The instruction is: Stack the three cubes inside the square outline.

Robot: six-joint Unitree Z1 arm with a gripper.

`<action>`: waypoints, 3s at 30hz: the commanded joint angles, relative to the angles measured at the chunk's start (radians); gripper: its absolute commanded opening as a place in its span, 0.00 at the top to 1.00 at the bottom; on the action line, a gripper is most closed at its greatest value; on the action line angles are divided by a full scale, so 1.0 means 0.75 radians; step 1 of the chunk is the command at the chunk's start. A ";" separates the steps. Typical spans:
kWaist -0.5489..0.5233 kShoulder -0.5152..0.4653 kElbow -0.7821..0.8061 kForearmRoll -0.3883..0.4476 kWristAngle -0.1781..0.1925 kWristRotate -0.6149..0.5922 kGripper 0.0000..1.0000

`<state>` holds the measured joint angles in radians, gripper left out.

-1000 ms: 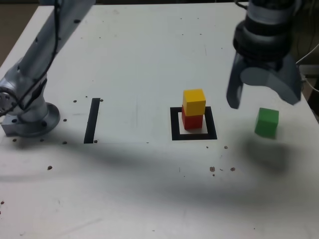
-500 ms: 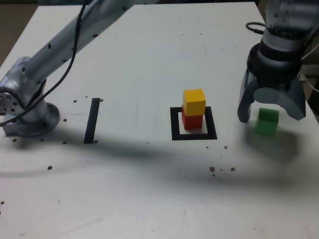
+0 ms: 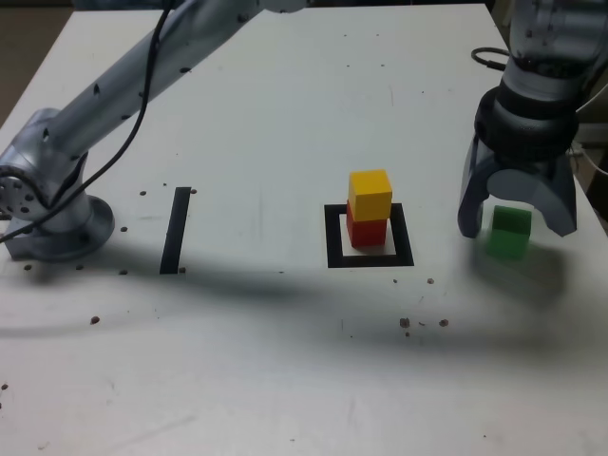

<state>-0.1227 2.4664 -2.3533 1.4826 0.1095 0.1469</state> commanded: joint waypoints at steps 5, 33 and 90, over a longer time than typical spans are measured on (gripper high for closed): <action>0.004 0.005 0.021 -0.032 -0.007 -0.002 0.35; 0.006 -0.016 0.103 -0.141 -0.060 0.019 0.74; 0.070 -0.699 0.772 -0.100 -0.124 -0.264 0.79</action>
<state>-0.0686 1.9472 -1.7824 1.4166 0.0175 -0.0487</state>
